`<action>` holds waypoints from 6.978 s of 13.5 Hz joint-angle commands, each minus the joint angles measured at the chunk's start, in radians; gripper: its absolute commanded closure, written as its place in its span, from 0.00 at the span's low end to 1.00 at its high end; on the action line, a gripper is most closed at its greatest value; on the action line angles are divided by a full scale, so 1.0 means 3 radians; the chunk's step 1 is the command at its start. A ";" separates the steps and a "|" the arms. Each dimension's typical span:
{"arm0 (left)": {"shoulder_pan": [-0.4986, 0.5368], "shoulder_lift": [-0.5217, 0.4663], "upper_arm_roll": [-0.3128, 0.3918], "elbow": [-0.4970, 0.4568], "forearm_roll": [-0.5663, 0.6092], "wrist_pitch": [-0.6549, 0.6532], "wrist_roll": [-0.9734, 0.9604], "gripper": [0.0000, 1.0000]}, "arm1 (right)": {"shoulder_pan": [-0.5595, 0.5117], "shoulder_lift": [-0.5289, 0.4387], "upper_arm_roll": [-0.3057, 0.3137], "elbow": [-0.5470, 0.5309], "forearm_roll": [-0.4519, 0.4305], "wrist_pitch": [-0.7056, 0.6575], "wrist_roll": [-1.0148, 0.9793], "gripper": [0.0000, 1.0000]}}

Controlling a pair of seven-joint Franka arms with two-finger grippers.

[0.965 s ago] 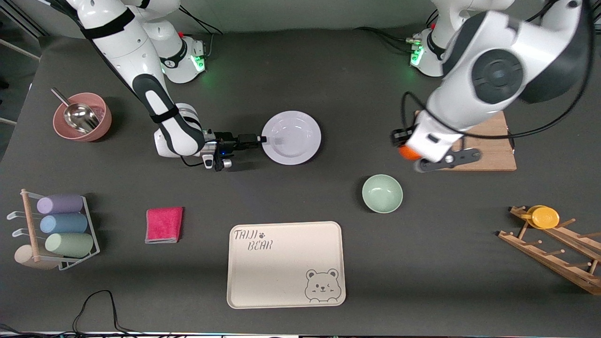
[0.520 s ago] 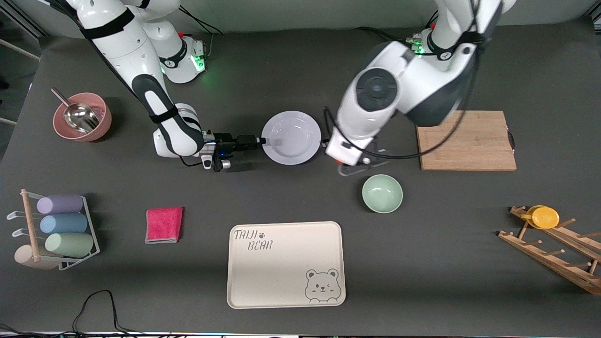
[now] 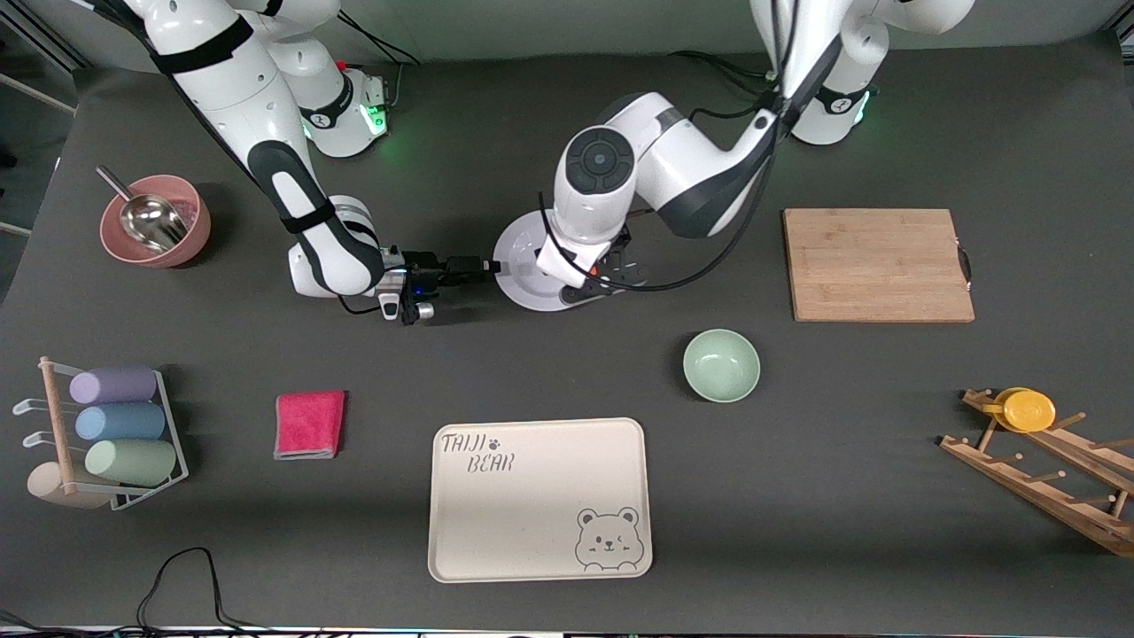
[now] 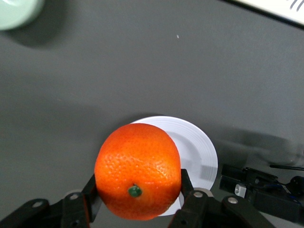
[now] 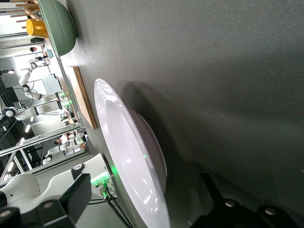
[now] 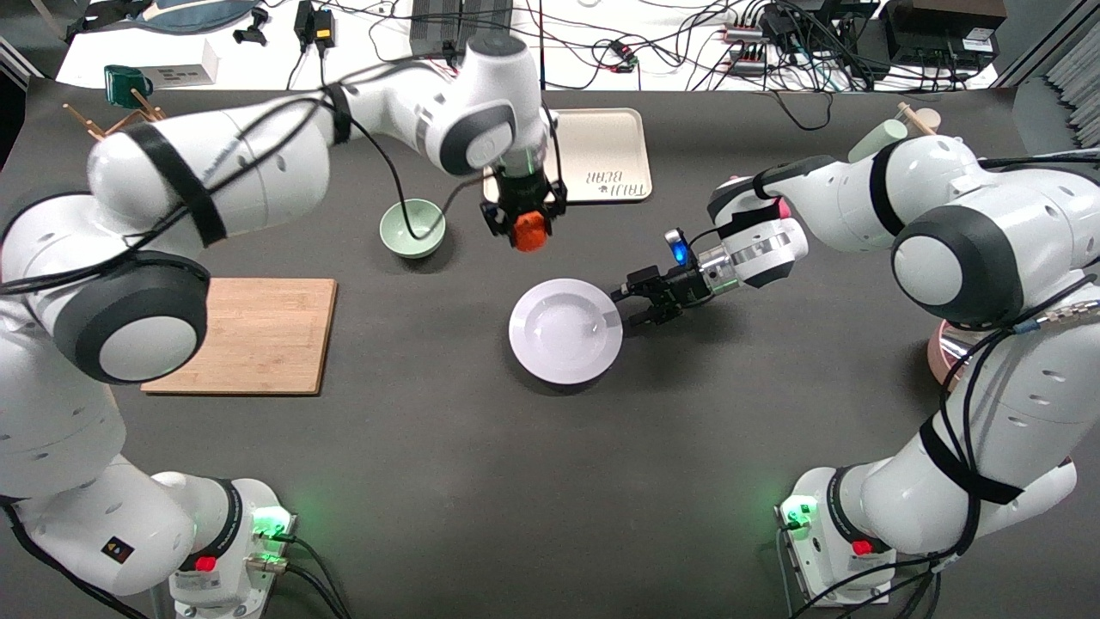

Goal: Place orange and plate with both arms
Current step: 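Carry the orange with the left gripper over the white plate, then lower the orange onto the plate and open the left gripper, then withdraw the left gripper back toward the cutting board, then slide the plate with the right gripper onto the bear-printed tray, then release the plate rim and pull the right gripper away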

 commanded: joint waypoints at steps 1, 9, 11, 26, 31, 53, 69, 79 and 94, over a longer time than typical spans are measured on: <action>-0.0151 0.0107 0.0042 -0.0153 0.0028 0.0327 -0.0237 1.00 | 0.0013 0.0008 -0.0007 0.0016 0.0100 0.0016 -0.0100 0.00; -0.0453 0.0404 0.0052 -0.0435 0.0284 0.0927 -0.0570 1.00 | 0.0024 0.0013 -0.0007 0.0016 0.0100 0.0016 -0.0100 0.00; -0.0478 0.0455 0.0052 -0.0440 0.0315 0.0932 -0.0575 1.00 | 0.0024 0.0023 -0.0007 0.0016 0.0100 0.0016 -0.0110 0.00; -0.0168 -0.0070 0.0313 -0.0200 0.0269 -0.0115 -0.0066 0.00 | 0.0054 0.0121 -0.0002 0.0011 0.0298 0.0010 -0.0406 0.00; 0.0523 -0.0485 0.0384 -0.0036 0.0259 -0.0770 0.0988 0.00 | 0.0095 0.0187 0.0009 0.0011 0.0361 0.0010 -0.0504 0.00; 0.1838 -0.1789 0.0881 -0.0470 0.0315 -0.1727 0.3592 0.00 | 0.0198 -0.0242 -0.0012 0.0210 0.0612 -0.0025 -0.0004 1.00; 0.2048 -0.1759 0.0656 -0.0430 0.0330 -0.1753 0.3623 0.00 | 0.0003 0.1070 -0.0308 0.3584 -0.0243 -0.0015 0.1863 1.00; 0.2058 -0.1759 0.0625 -0.0445 0.0330 -0.1778 0.3577 0.00 | 0.0049 0.2283 -0.0569 0.4659 -0.0238 0.0476 0.1705 1.00; 0.2165 -0.1769 0.0661 -0.0466 0.0376 -0.1758 0.3618 0.00 | 0.0111 0.2360 -0.0584 0.4608 -0.0861 0.0491 0.1648 0.00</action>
